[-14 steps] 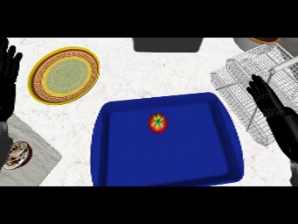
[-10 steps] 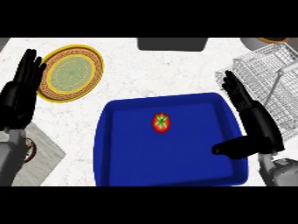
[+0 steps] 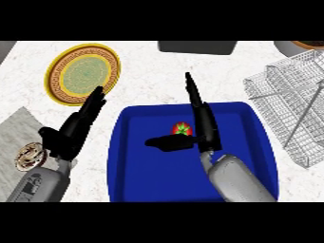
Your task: Pick the tomato from the tray and place it in the tiered basket
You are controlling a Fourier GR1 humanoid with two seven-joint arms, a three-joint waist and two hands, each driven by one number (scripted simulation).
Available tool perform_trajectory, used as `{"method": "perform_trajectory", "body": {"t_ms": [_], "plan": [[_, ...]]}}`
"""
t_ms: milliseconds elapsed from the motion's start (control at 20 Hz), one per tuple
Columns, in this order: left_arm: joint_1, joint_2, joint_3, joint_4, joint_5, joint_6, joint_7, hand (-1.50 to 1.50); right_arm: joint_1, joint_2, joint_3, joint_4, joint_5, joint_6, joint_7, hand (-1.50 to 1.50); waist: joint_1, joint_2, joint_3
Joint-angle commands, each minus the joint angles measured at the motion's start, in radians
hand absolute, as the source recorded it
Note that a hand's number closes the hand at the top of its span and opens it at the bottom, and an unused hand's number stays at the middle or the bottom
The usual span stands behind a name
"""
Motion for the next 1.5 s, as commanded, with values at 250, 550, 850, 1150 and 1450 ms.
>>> {"method": "perform_trajectory", "body": {"t_ms": [250,550,850,1150,1450], "plan": [[0.060,-0.018,-0.005,0.040,-0.022,0.002,-0.026,0.00,-0.351,-0.044,0.168,0.162,0.271,-0.025,0.390,-1.50,-0.063,-0.032,-0.003],[0.049,-0.009,0.007,0.059,-0.016,-0.011,-0.035,0.00,-0.525,-0.130,0.332,0.226,0.334,0.353,0.727,-1.50,-0.070,-0.047,-0.010],[0.074,-0.022,0.003,0.081,-0.022,-0.019,-0.070,0.00,-0.697,-0.095,0.338,0.132,0.229,0.721,1.035,-1.50,-0.076,-0.034,-0.003],[0.048,-0.012,0.032,0.055,-0.010,-0.030,-0.029,0.00,-0.709,-0.014,0.319,0.015,0.186,0.799,1.298,-1.50,-0.075,-0.028,0.001],[0.065,-0.048,0.015,0.052,-0.037,-0.015,-0.055,0.00,-0.670,0.014,0.351,0.059,0.306,0.688,1.311,-1.50,-0.069,-0.023,0.001]]}}
